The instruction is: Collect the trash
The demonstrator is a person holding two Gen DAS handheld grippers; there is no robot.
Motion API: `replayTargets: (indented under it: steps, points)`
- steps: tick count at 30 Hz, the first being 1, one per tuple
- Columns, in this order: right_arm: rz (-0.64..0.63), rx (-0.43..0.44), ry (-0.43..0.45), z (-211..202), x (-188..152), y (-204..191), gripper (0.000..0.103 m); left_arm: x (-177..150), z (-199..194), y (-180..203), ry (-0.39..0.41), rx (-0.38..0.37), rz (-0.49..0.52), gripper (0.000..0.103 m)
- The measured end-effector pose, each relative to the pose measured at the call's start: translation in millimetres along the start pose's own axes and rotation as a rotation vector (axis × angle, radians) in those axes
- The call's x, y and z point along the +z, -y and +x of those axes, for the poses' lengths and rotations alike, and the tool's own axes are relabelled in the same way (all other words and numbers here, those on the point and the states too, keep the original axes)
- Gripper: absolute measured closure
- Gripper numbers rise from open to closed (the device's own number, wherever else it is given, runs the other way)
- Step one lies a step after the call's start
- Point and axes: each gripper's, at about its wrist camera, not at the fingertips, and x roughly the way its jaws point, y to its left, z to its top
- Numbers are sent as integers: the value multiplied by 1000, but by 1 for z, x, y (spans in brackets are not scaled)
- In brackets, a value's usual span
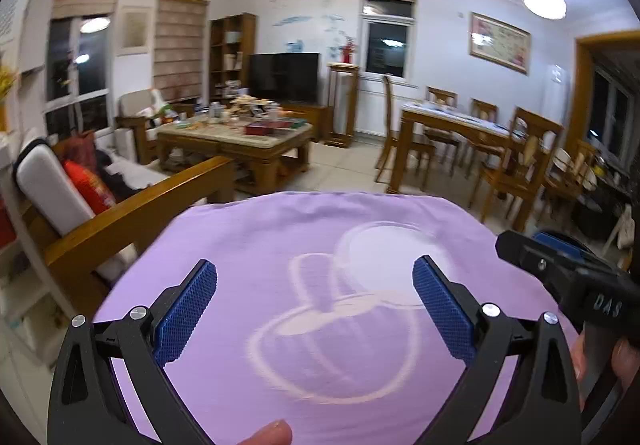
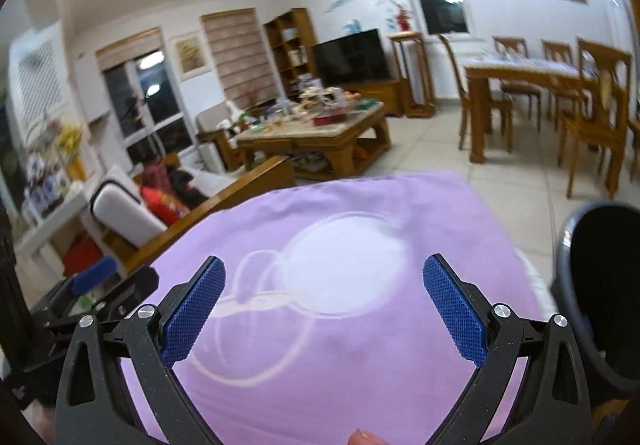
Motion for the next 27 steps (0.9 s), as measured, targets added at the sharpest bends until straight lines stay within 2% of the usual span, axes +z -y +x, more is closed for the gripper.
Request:
replayTargets:
  steps: [6, 14, 23, 27]
  points:
    - [-88, -54, 43, 22, -18, -38, 5, 0, 3, -31, 3, 56, -51, 5]
    - [-166, -115, 129, 22, -33, -43, 5, -10, 12, -45, -19, 60, -75, 5]
    - [-145, -144, 42, 40, -37, -33, 5, -17, 10, -54, -29, 69, -114, 5]
    - [-122, -144, 32, 42, -37, -28, 5, -18, 6, -53, -14, 85, -102, 5]
